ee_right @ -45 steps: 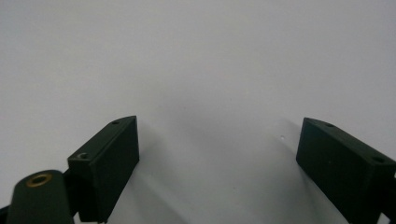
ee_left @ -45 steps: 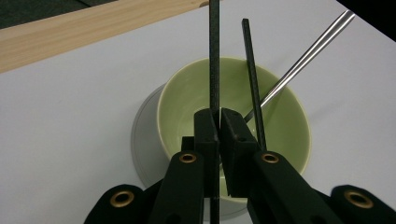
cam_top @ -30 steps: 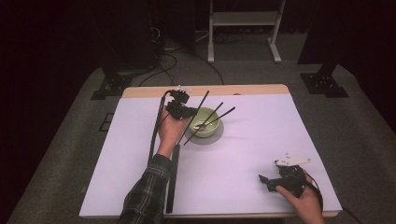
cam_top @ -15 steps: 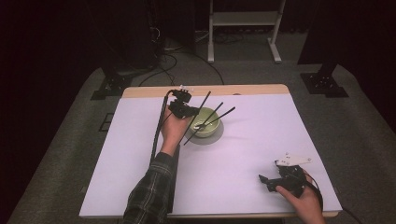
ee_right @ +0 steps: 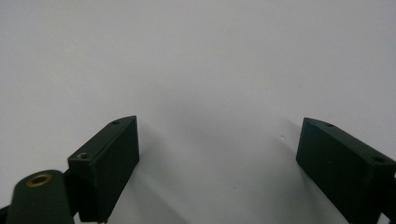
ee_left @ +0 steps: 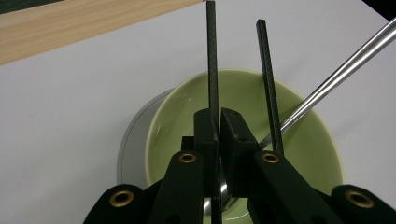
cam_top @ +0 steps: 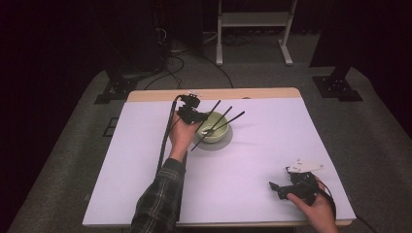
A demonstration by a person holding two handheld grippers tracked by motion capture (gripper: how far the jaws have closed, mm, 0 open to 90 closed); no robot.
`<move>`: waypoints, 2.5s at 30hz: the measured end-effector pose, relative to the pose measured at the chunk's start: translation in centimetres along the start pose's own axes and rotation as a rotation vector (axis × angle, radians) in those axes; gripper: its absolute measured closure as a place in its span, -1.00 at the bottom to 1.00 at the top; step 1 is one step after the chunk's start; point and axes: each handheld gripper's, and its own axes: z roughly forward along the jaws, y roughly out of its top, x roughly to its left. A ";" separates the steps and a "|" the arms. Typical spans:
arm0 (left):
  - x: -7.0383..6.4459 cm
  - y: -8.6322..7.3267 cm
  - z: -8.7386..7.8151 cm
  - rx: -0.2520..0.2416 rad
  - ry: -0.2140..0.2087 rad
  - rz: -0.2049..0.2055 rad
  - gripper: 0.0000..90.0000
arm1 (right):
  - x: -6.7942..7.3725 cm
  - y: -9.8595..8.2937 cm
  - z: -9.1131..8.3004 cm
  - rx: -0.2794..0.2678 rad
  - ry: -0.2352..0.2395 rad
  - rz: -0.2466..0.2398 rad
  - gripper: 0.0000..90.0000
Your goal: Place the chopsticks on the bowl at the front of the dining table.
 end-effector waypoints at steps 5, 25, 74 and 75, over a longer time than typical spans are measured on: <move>0.1 0.0 0.2 -0.003 0.001 -0.008 0.90 | 0.0 0.0 0.0 0.000 0.000 0.000 -0.74; 0.2 -0.1 -0.4 -0.014 -0.001 -0.001 0.57 | 0.0 0.0 0.0 0.000 0.000 0.000 -0.74; 3.9 -8.1 -6.0 0.084 0.168 -0.029 -1.00 | 0.0 0.0 0.0 0.002 0.000 0.000 -0.74; 3.7 -8.3 -6.0 0.083 0.162 -0.030 -1.00 | 0.0 0.0 0.0 0.002 0.000 0.000 -0.74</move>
